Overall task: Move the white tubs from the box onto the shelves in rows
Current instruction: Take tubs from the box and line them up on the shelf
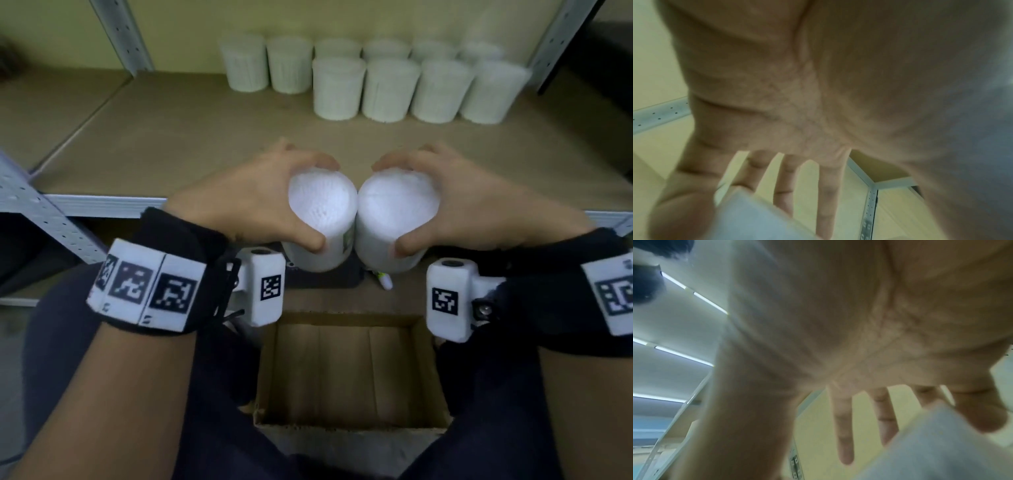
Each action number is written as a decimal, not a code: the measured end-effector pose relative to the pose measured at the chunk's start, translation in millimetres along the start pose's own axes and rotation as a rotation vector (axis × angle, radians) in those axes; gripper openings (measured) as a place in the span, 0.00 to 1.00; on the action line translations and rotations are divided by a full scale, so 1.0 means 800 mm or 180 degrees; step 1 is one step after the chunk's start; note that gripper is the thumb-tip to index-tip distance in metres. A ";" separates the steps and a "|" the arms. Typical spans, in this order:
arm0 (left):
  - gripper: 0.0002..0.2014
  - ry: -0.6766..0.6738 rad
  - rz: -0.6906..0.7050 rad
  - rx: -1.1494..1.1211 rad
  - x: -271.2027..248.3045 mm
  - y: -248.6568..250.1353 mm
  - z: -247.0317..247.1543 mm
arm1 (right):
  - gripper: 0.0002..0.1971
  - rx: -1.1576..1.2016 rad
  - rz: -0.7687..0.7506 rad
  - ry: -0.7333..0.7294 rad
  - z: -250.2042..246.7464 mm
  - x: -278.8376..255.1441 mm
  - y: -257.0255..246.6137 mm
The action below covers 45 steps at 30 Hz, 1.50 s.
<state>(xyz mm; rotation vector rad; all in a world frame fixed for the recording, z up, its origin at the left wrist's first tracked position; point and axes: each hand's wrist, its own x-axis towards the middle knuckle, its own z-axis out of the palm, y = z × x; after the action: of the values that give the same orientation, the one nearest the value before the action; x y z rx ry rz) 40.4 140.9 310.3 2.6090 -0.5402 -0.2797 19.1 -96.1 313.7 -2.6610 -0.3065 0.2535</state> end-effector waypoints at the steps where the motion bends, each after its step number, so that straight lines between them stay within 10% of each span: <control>1: 0.43 0.0108 0.0000 -0.0057 0.000 0.000 -0.004 | 0.46 0.0097 -0.0038 0.0150 -0.002 0.001 0.000; 11: 0.28 0.1553 -0.0012 -0.0702 0.042 -0.018 0.020 | 0.30 0.0901 -0.0093 0.1531 0.030 0.050 0.011; 45: 0.15 0.1577 -0.0177 0.0262 0.041 -0.041 -0.009 | 0.12 -0.0097 -0.0335 0.1309 0.016 0.106 -0.014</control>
<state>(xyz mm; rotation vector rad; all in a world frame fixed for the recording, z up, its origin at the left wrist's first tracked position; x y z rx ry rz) 82.7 157.0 297.3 2.6360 -0.3080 0.3731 95.4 -59.7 296.3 -2.6352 -0.3152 -0.3308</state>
